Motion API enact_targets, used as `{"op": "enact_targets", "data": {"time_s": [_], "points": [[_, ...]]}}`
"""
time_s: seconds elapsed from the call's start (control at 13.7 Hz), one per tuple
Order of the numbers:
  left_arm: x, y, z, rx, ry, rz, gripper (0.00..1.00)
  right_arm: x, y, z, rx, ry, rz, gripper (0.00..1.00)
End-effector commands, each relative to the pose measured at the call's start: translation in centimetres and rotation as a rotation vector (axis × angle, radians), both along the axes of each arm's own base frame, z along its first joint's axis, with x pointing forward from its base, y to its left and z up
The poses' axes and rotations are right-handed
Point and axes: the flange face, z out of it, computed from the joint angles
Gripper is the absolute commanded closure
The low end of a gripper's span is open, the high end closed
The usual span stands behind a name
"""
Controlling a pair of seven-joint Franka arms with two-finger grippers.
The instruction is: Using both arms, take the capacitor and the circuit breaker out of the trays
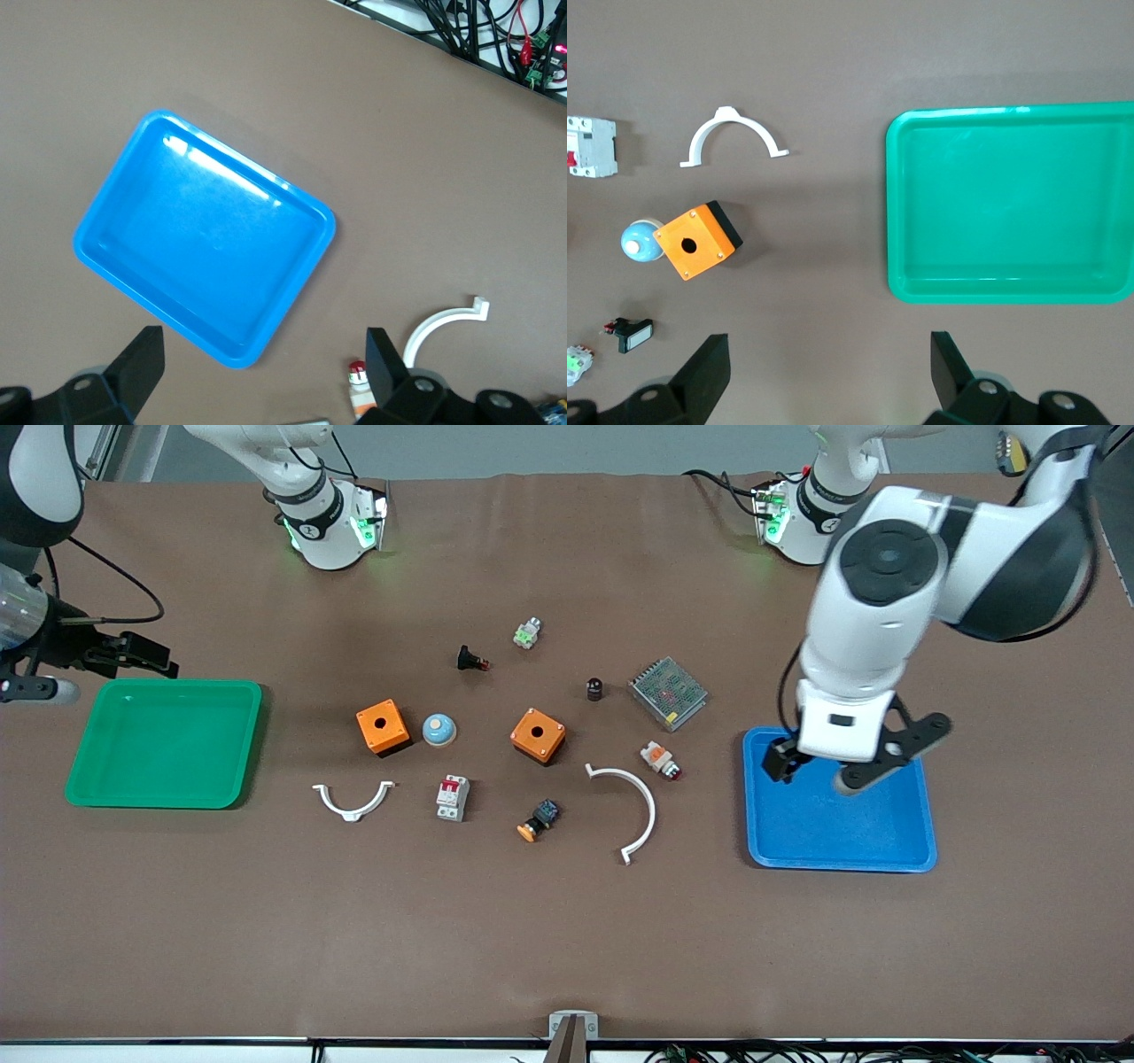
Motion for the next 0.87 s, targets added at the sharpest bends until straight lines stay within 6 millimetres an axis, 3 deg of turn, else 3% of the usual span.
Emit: {"op": "enact_targets", "data": {"time_s": [0.0,0.22,0.36,0.51,0.8], "points": [[0.6,4.2,2.8,-0.002,0.064,-0.08,0.0,0.6,0.0,3.8,-0.02,-0.055,0.01,0.0],[0.6,9.0,5.2,-0.066,0.084,-0.116,0.0,2.0,0.7,8.3,-0.03,-0.111,0.018,0.0],[0.2,9.4,6.3,-0.061,0.078,-0.169,0.0,2.4,3.4,8.5,-0.031,-0.112,-0.011,0.0],[0.4,11.2,6.7,-0.056,0.078,-0.188,0.0,2.6,6.1,8.5,-0.033,-0.111,-0.054,0.0],[0.1,13.9,8.1,-0.073,0.078,-0.257,0.0,3.2,6.6,9.8,-0.034,-0.137,-0.054,0.0]]}}
